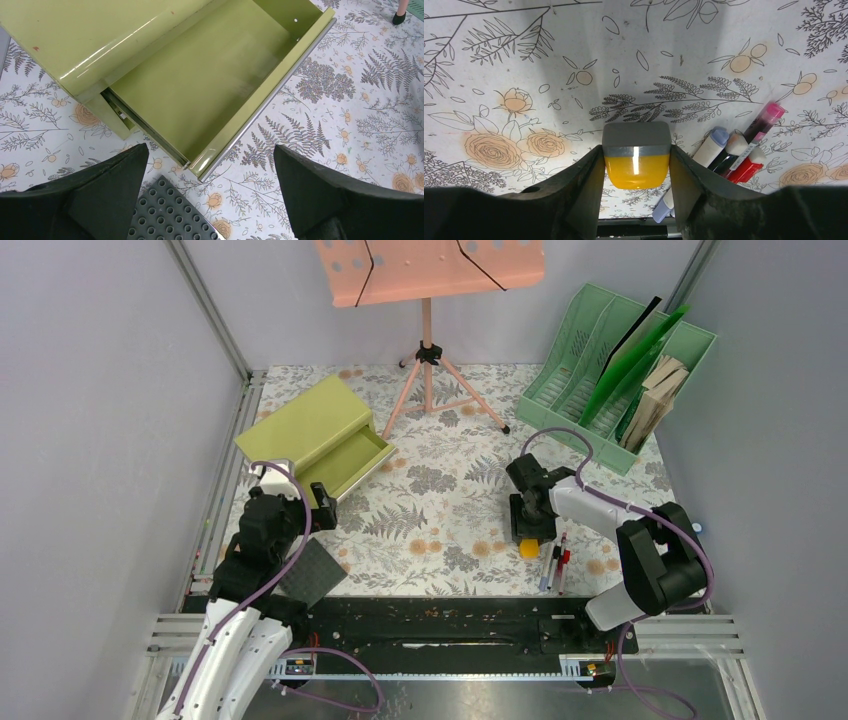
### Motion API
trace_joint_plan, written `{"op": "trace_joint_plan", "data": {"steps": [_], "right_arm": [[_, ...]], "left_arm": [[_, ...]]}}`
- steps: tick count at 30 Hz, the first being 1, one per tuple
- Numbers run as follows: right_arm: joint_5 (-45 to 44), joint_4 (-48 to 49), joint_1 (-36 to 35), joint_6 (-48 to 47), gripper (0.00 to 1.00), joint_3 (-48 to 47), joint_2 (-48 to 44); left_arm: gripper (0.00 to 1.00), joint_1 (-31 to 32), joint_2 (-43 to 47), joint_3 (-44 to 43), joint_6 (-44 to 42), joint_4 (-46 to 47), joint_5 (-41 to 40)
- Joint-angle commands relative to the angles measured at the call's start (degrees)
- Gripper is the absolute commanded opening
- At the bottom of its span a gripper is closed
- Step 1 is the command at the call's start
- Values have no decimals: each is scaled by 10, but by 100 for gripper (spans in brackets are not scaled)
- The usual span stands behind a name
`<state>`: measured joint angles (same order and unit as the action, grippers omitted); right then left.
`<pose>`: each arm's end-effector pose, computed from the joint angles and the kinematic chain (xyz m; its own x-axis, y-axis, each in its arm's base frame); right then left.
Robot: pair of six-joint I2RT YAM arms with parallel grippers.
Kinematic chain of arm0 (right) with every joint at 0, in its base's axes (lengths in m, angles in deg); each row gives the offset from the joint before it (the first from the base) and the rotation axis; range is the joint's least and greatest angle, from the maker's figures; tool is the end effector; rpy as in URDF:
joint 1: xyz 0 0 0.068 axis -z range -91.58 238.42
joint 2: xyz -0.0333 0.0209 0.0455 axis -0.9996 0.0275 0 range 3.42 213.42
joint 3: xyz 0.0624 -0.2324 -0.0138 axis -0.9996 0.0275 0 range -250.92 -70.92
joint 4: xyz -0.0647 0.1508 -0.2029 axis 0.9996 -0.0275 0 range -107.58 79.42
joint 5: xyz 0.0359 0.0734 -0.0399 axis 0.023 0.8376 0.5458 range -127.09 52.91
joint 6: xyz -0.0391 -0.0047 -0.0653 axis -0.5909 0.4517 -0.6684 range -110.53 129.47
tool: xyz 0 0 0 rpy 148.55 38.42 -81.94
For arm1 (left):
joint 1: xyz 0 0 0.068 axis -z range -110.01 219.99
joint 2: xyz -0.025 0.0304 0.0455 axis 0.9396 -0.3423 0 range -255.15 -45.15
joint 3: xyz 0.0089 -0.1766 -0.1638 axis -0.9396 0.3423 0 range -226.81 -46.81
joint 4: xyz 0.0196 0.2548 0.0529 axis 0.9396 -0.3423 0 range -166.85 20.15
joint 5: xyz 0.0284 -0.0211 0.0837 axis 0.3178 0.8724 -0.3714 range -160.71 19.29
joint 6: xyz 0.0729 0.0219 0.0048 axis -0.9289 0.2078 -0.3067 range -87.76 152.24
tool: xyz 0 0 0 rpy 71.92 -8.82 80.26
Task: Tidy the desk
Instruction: Pick up the stationery from the center of the board, then place the stationery in the drawer.
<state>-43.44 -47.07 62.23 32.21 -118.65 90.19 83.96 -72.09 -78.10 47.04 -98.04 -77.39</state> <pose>0.2447 0.1124 0.1029 -0.9613 -0.0446 -0.2718 -0.0458 0.9990 -0.0021 0.1761 -0.0361 0.2407 -0.4141 -0.1584 -0.8964 0.0320 0.9816 -0.1882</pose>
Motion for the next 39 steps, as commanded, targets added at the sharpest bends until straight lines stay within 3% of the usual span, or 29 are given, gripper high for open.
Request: {"op": "trace_joint_plan", "data": {"steps": [1, 5, 11, 19, 29, 39], "right_arm": [[16, 25, 2, -1, 31, 5, 8], [37, 19, 2, -9, 11, -4, 8], [148, 40, 2, 15, 8, -17, 6], [230, 86, -6, 69, 3, -28, -14], [175, 11, -121, 79, 1, -144, -5], [216, 14, -200, 118, 0, -274, 30]], "left_arm": [[99, 2, 6, 3, -4, 34, -12], [99, 2, 8, 3, -4, 34, -13], [99, 5, 5, 3, -4, 36, -10], [99, 7, 8, 5, -2, 35, -17], [99, 8, 5, 5, -1, 35, -15], [99, 8, 8, 1, -5, 33, -9]]}}
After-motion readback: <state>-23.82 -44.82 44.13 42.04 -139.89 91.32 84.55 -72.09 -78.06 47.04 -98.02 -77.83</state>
